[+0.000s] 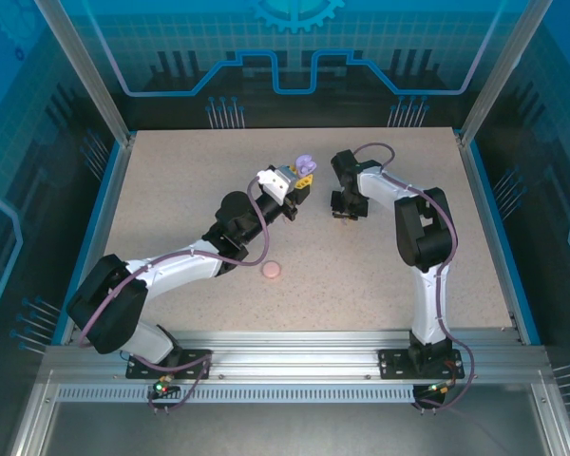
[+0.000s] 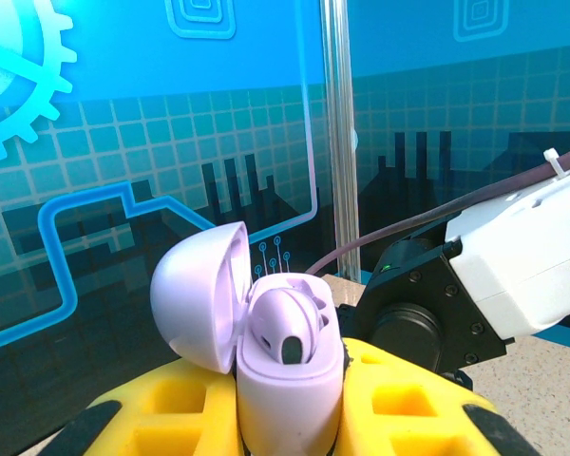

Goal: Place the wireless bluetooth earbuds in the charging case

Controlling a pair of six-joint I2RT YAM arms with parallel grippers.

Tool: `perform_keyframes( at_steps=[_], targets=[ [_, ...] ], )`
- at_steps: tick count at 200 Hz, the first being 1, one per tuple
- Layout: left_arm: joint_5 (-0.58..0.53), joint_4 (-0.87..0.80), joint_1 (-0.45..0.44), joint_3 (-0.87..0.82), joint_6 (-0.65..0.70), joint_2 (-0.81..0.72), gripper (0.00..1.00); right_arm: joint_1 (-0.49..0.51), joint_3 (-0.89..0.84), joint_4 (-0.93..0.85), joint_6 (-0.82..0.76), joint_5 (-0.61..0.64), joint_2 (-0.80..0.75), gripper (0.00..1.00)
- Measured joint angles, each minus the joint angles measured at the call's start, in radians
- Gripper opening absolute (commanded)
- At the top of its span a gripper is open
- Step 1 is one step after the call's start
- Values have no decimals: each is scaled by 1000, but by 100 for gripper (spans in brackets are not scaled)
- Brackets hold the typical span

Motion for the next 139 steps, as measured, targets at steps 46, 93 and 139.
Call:
perform_keyframes(
  at_steps=[46,93,139],
  targets=[
    [0,0,0,0,0,0,0,0,-4,3,0,0,-6,17],
    [0,0,0,0,0,0,0,0,-36,18,0,0,-95,17],
    [1,0,0,0,0,-7,0,0,-53,53,0,-18,-286,17]
  ],
)
